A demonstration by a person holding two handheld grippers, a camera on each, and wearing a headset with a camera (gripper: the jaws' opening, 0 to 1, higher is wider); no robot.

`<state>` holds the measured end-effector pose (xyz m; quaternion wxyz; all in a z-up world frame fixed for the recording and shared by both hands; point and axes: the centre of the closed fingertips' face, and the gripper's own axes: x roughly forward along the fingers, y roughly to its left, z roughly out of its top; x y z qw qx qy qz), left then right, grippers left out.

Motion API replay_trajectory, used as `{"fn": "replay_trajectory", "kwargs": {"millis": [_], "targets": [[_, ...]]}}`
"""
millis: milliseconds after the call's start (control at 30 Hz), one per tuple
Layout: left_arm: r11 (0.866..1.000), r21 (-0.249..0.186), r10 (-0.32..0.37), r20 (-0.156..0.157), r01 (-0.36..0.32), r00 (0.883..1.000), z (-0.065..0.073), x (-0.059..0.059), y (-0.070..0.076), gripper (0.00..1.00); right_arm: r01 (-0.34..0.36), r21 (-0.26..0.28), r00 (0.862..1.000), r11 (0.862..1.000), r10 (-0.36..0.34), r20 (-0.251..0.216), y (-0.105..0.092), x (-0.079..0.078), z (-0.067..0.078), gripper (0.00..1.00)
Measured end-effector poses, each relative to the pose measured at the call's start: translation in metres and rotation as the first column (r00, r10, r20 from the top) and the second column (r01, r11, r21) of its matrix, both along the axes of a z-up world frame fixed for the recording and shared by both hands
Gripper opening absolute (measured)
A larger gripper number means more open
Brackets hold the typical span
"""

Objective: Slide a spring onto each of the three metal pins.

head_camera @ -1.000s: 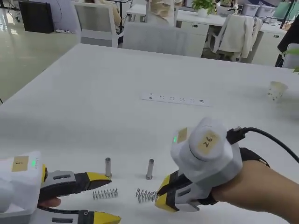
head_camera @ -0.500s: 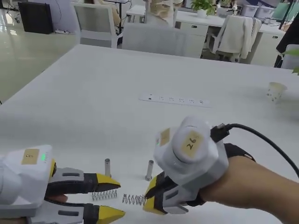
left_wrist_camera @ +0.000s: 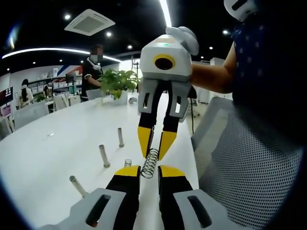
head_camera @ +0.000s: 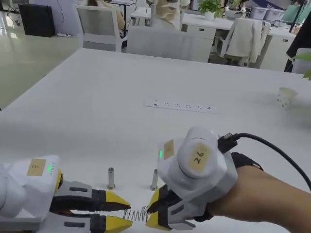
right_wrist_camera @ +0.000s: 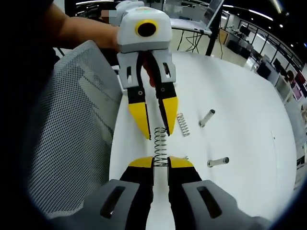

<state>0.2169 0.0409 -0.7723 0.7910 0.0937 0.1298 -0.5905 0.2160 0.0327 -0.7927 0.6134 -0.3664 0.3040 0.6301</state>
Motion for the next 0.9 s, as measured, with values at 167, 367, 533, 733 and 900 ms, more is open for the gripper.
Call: {"fn": "replay_trajectory", "kwargs": {"millis": [167, 367, 533, 733, 900], "targets": [[1.0, 0.001, 0.0, -0.007, 0.0, 1.0, -0.001, -0.0008, -0.0001, 0.05, -0.015, 0.011, 1.0, 1.0, 0.015, 0.008, 0.0001, -0.0018, 0.0016, 0.08], [1.0, 0.003, -0.001, -0.003, 0.001, 1.0, -0.0006, -0.0013, -0.0004, 0.03, -0.021, 0.025, 1.0, 0.999, 0.021, 0.01, 0.0004, -0.0029, 0.0029, 0.08], [1.0, 0.009, -0.009, -0.003, 0.009, 1.0, -0.002, -0.003, -0.0014, 0.05, -0.025, 0.025, 1.0, 0.999, 0.024, 0.013, 0.0, -0.0035, 0.0036, 0.08], [1.0, 0.01, -0.012, 0.003, 0.012, 1.0, -0.0016, -0.0031, -0.0016, 0.04, -0.034, 0.028, 0.999, 0.999, 0.034, 0.011, 0.0004, -0.0047, 0.005, 0.08], [1.0, 0.017, -0.013, 0.006, 0.013, 1.0, -0.0026, -0.0039, -0.001, 0.03, -0.036, 0.031, 0.999, 0.999, 0.036, 0.013, 0.0003, -0.0041, 0.0058, 0.08]]}}
